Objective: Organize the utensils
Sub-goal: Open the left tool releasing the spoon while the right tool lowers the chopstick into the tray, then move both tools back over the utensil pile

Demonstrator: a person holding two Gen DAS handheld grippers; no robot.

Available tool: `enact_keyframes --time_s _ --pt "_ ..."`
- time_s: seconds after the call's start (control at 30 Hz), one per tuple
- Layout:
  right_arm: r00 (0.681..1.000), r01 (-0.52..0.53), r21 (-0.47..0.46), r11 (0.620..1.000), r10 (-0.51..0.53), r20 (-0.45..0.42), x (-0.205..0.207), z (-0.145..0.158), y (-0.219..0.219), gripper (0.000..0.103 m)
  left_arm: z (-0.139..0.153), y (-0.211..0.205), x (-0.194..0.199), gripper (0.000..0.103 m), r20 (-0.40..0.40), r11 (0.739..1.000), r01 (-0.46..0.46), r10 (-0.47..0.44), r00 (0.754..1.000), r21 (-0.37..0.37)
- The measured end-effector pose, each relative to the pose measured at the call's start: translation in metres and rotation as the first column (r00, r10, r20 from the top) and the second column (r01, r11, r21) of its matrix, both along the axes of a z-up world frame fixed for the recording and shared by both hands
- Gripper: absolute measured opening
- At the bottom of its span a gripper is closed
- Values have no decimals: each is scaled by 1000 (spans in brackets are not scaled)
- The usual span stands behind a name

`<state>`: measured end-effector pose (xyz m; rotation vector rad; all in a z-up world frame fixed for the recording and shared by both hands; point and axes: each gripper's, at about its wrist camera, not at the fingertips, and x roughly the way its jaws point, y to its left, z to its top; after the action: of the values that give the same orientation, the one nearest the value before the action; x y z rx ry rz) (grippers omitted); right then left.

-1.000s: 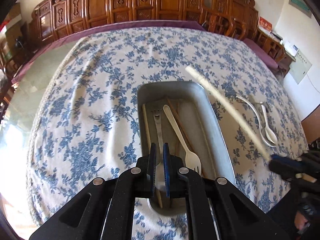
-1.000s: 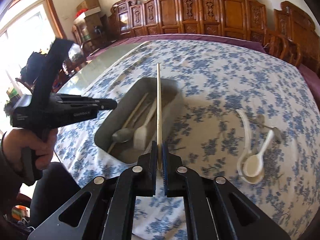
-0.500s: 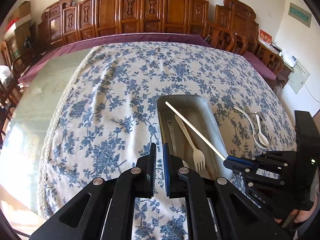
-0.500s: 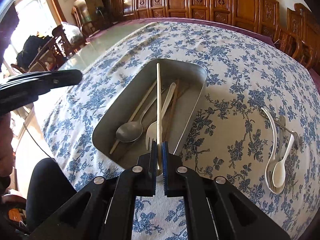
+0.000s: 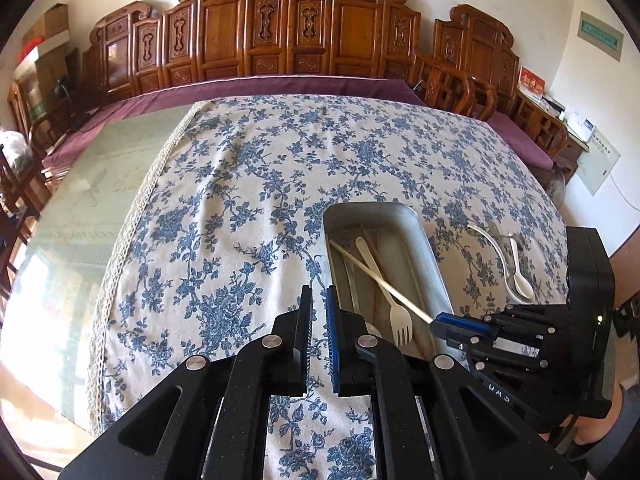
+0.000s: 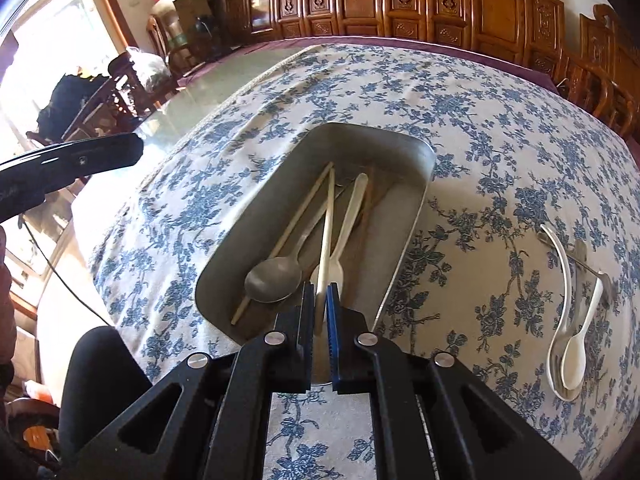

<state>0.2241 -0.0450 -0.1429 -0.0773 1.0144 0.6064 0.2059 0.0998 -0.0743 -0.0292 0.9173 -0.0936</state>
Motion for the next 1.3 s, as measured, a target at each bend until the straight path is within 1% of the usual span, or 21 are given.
enact_keyframes --time_s 0.37,0.5,0.63,0.77,0.83,0.93,0.97,1.03,1.1,1.23,1.27,1.3 --pt "999 -28 60 998 26 28 -6 13 -10 11 5 -13 -1 5 11 1000 17 -16 1000 -14" --pt "999 -34 69 997 32 30 -7 13 -11 11 4 -17 0 5 10 1000 23 -23 1000 -15" --pt "1000 -19 81 997 18 8 -2 6 -8 11 4 -19 1 6 9 1000 25 -25 1000 -11" --pt "1000 -28 73 997 28 8 -1 2 -2 11 3 -20 2 6 8 1000 24 -24 1000 -11" --pt "999 -26 80 996 24 20 -2 5 -7 14 4 -19 2 6 8 1000 27 -27 1000 -14" --pt "999 -13 81 997 9 49 -7 13 -20 15 2 -24 2 6 6 999 35 -35 999 -11" --pt "998 -6 81 997 2 56 -8 15 -26 15 2 -27 3 8 4 999 40 -40 999 -12" --pt "997 16 77 997 -21 75 -9 22 -42 16 0 -33 3 20 4 999 49 -49 999 -14" --pt "994 44 69 997 -50 95 -10 29 -62 16 -2 -42 4 25 4 998 64 -64 998 -13" --pt "985 106 32 994 -109 134 -7 38 -102 24 -8 -60 6 35 -3 996 91 -91 996 -18" --pt "983 118 25 993 -120 140 -6 38 -109 25 -9 -64 7 36 -5 995 97 -97 995 -19" --pt "980 137 15 990 -137 147 -4 39 -121 26 -10 -69 8 40 -6 995 102 -102 995 -22"
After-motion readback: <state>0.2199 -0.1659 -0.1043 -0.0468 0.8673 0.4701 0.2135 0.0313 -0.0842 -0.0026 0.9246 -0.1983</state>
